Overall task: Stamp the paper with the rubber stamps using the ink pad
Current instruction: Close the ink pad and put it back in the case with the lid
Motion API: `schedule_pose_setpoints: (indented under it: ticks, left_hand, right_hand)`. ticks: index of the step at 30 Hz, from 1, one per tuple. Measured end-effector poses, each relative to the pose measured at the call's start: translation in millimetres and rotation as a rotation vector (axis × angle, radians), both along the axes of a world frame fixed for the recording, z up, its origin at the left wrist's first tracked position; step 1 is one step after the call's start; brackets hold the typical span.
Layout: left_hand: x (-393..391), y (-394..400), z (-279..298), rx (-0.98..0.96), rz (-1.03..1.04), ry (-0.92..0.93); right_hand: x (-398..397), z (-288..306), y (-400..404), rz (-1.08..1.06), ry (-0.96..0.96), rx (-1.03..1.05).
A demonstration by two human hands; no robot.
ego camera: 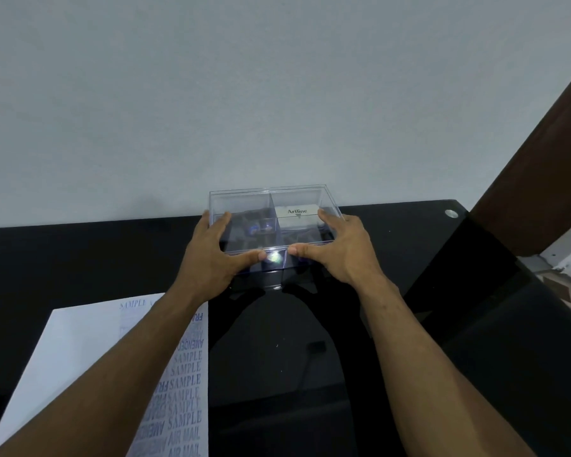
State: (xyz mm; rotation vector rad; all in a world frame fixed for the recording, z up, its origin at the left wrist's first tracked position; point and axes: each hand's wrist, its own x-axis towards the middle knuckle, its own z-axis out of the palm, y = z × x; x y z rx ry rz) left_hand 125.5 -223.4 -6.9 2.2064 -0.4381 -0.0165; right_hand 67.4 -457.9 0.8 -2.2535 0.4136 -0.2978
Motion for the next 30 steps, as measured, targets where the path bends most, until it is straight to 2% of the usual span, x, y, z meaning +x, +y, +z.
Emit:
schedule_pose_setpoints:
  ticks: [20, 26, 30]
  left_hand:
    - [20.6, -2.5, -6.5, 0.024, -0.02, 0.024]
    - [-15.8, 16.8, 2.8, 0.086, 0.021, -0.039]
    - [-71.6, 59.3, 13.7, 0.147, 0.049, -0.018]
  right_hand:
    - [7.7, -0.9, 1.5, -0.051, 0.013, 0.014]
    - [-22.2, 2.6, 32.9, -0.127, 0.019, -0.229]
    - [-66.2, 4.3, 72.2, -0.101, 0.054, -0.265]
